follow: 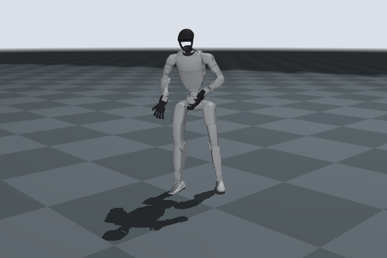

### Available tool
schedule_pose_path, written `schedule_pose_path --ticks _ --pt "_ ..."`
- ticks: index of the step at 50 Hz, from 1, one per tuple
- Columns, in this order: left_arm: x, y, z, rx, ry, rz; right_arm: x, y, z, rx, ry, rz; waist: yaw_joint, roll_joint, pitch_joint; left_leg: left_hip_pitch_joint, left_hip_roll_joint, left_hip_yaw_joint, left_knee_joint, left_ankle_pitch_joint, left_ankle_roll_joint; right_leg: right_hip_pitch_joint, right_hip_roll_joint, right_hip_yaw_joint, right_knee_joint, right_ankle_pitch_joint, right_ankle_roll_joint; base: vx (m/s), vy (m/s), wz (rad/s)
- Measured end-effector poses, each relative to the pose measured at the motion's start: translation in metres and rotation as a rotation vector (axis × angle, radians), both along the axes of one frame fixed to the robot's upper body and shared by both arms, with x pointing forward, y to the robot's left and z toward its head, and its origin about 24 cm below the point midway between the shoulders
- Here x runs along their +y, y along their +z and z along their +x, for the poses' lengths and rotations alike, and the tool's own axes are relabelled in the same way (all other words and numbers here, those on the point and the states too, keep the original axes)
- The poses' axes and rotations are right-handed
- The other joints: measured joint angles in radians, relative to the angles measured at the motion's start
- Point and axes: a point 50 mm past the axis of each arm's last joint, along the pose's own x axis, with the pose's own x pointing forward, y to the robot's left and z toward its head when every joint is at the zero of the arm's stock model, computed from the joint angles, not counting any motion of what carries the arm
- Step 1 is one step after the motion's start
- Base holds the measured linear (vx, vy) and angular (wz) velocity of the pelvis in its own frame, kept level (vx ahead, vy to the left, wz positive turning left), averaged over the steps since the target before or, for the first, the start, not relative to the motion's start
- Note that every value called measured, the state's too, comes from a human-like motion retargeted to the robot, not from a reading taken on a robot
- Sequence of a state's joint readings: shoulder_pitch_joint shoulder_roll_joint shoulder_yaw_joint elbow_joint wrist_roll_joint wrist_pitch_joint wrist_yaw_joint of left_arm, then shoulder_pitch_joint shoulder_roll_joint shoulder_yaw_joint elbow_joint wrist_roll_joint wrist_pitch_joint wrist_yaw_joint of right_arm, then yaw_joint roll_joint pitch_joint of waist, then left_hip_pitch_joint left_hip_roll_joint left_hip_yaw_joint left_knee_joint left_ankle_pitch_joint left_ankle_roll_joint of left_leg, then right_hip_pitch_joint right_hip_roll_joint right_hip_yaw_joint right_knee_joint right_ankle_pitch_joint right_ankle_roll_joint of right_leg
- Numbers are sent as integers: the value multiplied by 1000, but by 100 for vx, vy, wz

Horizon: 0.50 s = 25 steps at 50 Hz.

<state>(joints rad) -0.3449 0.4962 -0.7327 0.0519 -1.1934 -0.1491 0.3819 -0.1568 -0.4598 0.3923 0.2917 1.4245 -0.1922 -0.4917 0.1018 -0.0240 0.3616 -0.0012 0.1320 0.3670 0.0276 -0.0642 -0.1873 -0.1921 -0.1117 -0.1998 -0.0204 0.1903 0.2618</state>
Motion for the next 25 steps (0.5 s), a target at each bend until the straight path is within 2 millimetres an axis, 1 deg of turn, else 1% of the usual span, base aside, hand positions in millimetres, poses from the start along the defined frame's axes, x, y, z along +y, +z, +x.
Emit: schedule_pose_path --ticks 2,3,5,7,8,9,10,11,12,13,14,15,17,18,19,20,22,23,25 --pt "18 -10 -31 77 -7 -83 13 -7 -26 18 87 53 -5 2 -25 17 22 8 38 -28 0 14 12 9 32 -35 0 34 -19 -25" --pt "25 -13 -45 97 -17 -120 19 -8 -37 14 137 75 -10 5 -35 22 35 11 56 -40 -2 18 20 11 47 -51 0 29 -20 -20" --pt "35 -9 -64 63 -14 -199 29 -4 -49 -11 234 104 -20 14 -47 27 61 14 90 -60 -5 22 38 12 76 -76 0 22 -21 -15" --pt "36 -5 -73 -6 -43 -138 28 9 -41 -105 439 -224 -33 29 -55 22 80 9 115 -72 5 17 51 9 102 -93 0 14 -20 -5" --pt "32 -1 -73 -62 -81 -110 31 17 -33 -189 601 -373 -40 37 -57 17 88 5 126 -77 11 11 56 6 114 -99 0 8 -19 5" --pt "20 4 -71 -65 -103 -219 37 22 -24 -234 660 -359 -46 48 -58 12 94 0 130 -79 13 7 60 2 123 -104 0 4 -19 12" --pt "5 9 -69 -41 -119 -395 44 26 -14 -267 669 -263 -51 59 -57 8 99 -5 132 -79 14 2 64 -4 131 -109 0 1 -18 18" --pt "-5 13 -58 -62 -88 -416 27 35 11 -256 571 -632 -50 69 -55 3 101 -11 127 -75 15 -5 64 -10 136 -112 0 -2 -17 26" --pt "-18 17 -48 -63 -71 -441 20 48 30 -271 424 -710 -52 80 -52 -3 101 -19 121 -71 15 -10 64 -17 139 -115 0 -4 -15 40" --pt "-37 18 -39 -29 -83 -470 30 50 40 -260 237 -237 -58 91 -48 -9 99 -30 114 -65 12 -13 61 -27 138 -117 0 -4 -11 51" --pt "-59 20 -31 19 -105 -512 28 51 54 -222 147 -84 -57 101 -46 -15 93 -39 101 -57 12 -16 56 -35 133 -117 0 -5 -8 58" --pt "-82 22 -25 75 -137 -558 21 54 70 -183 104 -83 -54 109 -45 -20 85 -48 85 -48 13 -20 48 -42 127 -116 0 -6 -3 64" --pt "-128 27 -11 99 -192 -490 -12 76 101 -148 -45 -183 -51 129 -36 -28 61 -71 39 -17 11 -24 27 -63 110 -114 0 -6 0 77" --pt "-148 31 -7 94 -189 -457 -31 86 109 -113 -182 -173 -51 138 -32 -31 50 -83 13 0 5 -24 16 -74 98 -111 0 -5 3 89" --pt "-168 30 -5 93 -211 -348 -47 96 113 -77 -276 -184 -55 148 -27 -30 36 -96 -15 18 1 -21 3 -87 87 -110 0 -3 6 97" --pt "-186 27 -6 86 -239 -198 -63 105 114 -42 -350 -205 -60 157 -22 -29 22 -109 -44 37 -3 -16 -12 -100 75 -108 0 -1 8 99" --pt "-203 31 -8 34 -240 -72 -74 110 112 -26 -419 -234 -72 171 -10 -27 3 -134 -87 65 -20 -7 -33 -126 58 -109 0 1 6 95" --pt "-208 35 -8 -11 -250 -22 -72 111 110 -49 -409 -239 -82 180 1 -23 -4 -147 -108 78 -28 0 -42 -141 53 -111 0 2 2 89" --pt "-206 43 -10 -119 -296 26 -56 104 102 -156 -291 -245 -102 196 25 -26 -8 -170 -115 83 -45 13 -52 -168 46 -118 0 2 -4 73"
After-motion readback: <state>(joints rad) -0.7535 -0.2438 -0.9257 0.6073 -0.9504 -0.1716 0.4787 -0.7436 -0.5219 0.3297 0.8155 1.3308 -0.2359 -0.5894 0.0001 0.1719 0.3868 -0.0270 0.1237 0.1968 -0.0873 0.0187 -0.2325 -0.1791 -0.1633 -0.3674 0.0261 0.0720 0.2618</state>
